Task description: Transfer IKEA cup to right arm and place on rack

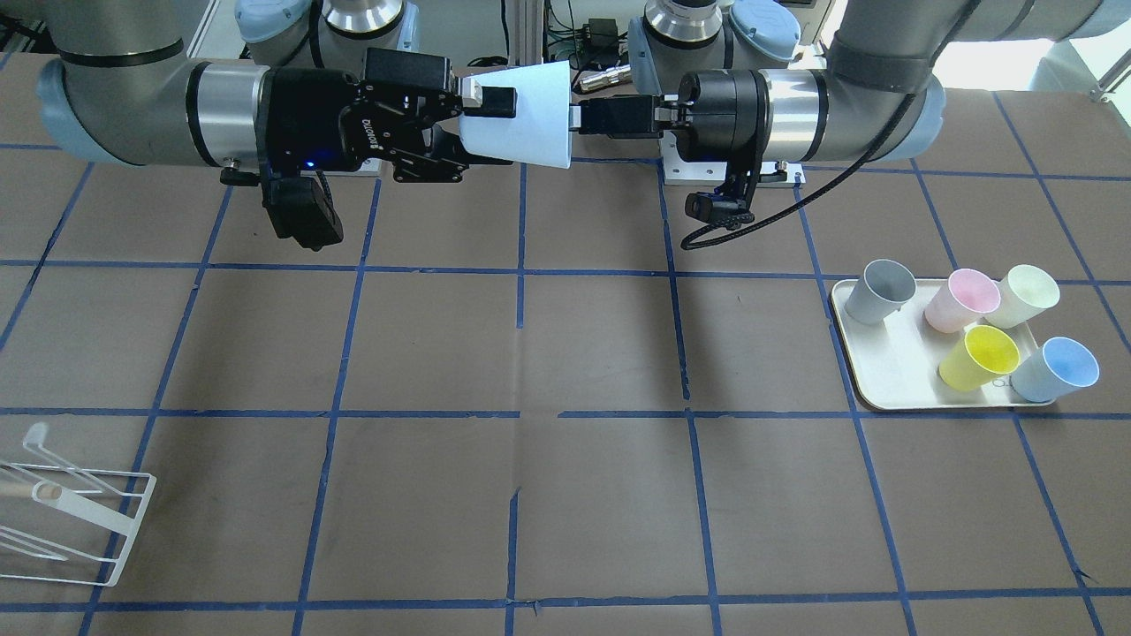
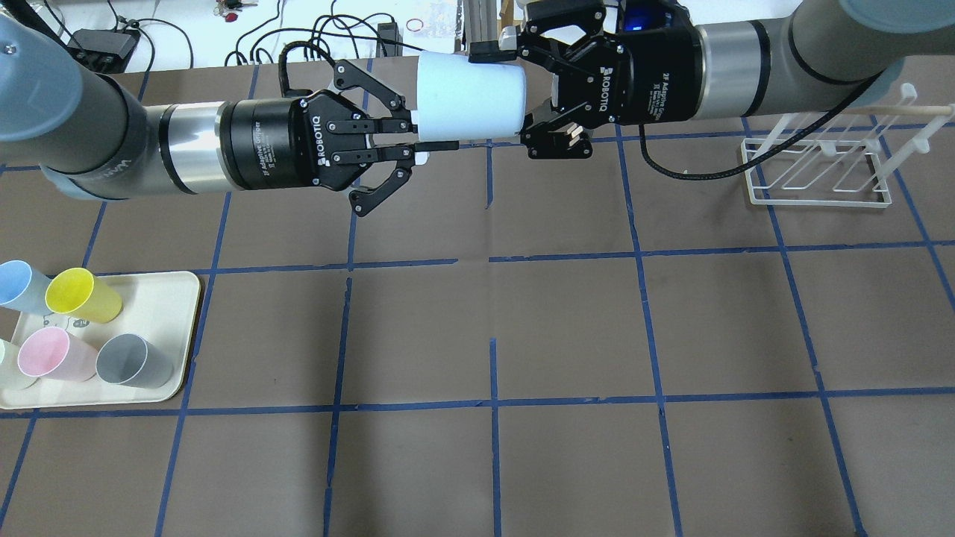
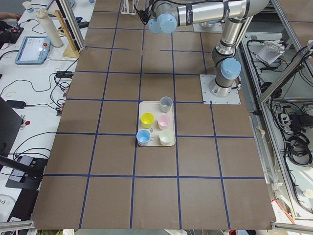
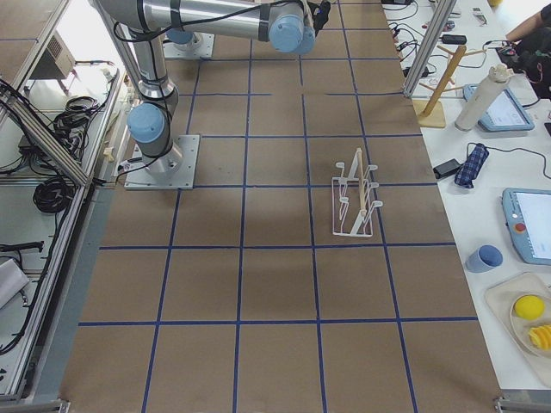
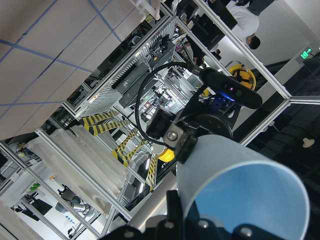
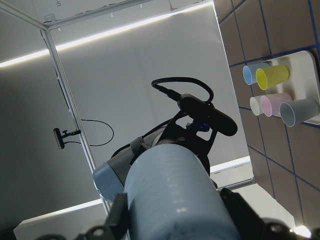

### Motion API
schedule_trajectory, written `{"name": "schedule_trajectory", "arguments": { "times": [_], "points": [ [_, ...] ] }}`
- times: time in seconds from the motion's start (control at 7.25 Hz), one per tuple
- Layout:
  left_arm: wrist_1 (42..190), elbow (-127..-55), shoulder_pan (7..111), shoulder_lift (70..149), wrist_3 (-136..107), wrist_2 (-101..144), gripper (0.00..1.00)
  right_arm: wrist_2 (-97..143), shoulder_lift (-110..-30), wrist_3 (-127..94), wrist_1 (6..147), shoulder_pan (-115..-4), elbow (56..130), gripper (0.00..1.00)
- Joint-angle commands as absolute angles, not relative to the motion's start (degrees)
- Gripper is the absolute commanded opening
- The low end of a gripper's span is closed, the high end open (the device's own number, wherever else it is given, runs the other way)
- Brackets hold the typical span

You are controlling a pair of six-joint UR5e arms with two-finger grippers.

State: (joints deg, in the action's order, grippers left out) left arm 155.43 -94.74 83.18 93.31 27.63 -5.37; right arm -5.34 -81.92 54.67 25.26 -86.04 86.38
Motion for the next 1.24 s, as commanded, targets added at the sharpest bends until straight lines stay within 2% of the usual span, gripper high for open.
{"name": "schedule_trajectory", "arguments": {
  "times": [0.0,0.28,0.69,1.1],
  "points": [
    [155.48,-94.57,82.88,93.34,27.51,-5.54,0.94,-5.36,-81.91,54.67,25.40,-86.04,85.87,0.48],
    [155.48,-94.04,79.22,93.51,27.25,-7.46,1.00,-5.45,-81.83,54.58,25.49,-85.96,85.08,0.46],
    [151.38,-92.12,70.50,93.16,27.59,-22.01,1.00,-12.18,-81.91,54.05,27.06,-84.90,84.02,0.46],
    [123.68,-88.24,70.49,92.55,13.77,-52.62,1.00,-24.83,-81.56,51.95,37.24,-85.08,84.20,0.45]
  ]
}}
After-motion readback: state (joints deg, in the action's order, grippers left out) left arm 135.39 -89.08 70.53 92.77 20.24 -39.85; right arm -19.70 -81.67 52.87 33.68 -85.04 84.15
